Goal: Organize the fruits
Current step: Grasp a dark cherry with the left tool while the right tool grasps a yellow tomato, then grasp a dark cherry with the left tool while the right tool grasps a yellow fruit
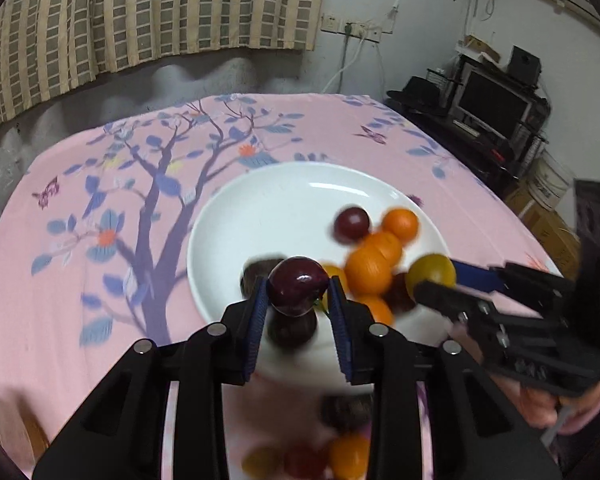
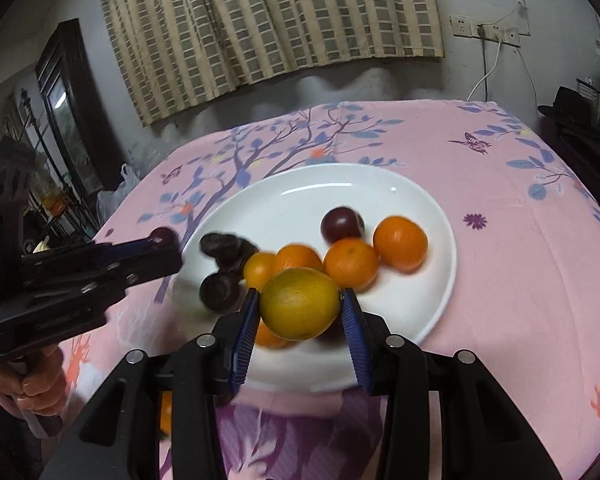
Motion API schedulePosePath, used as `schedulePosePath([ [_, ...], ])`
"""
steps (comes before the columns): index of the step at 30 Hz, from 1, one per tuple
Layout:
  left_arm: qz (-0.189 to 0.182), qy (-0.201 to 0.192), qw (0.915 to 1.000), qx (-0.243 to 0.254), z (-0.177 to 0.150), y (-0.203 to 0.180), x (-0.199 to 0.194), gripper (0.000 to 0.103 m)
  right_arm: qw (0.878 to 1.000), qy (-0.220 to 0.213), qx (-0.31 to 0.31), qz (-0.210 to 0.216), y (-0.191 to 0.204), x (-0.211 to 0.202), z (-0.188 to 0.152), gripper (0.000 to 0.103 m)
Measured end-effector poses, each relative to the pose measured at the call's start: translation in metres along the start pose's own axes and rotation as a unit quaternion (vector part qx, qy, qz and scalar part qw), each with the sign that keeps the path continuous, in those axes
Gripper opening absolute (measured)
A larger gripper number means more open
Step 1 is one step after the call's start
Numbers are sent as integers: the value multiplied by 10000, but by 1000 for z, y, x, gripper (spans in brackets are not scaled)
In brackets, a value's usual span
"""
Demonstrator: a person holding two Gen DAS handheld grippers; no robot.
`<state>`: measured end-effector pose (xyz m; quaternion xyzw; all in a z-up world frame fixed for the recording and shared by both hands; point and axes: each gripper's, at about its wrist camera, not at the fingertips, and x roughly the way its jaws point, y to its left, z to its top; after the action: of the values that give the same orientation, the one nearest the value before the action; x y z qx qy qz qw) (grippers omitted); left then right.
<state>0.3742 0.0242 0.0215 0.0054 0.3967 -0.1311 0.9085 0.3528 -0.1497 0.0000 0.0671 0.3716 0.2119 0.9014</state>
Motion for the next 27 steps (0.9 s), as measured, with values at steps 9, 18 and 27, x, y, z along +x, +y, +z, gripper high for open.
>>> schedulePosePath([
  [9, 846, -481, 9952, -28, 4, 1, -25, 96, 9994, -342, -28, 16, 0, -19, 6, 76],
  [18, 1136, -534, 9902, -605, -89, 17, -85, 98, 9995, 107, -137, 280, 15, -41, -49, 77],
  [27, 1248, -261, 9860, -1071, -143, 31, -89, 98, 9967, 662, -366, 291, 31, -54, -94, 77],
])
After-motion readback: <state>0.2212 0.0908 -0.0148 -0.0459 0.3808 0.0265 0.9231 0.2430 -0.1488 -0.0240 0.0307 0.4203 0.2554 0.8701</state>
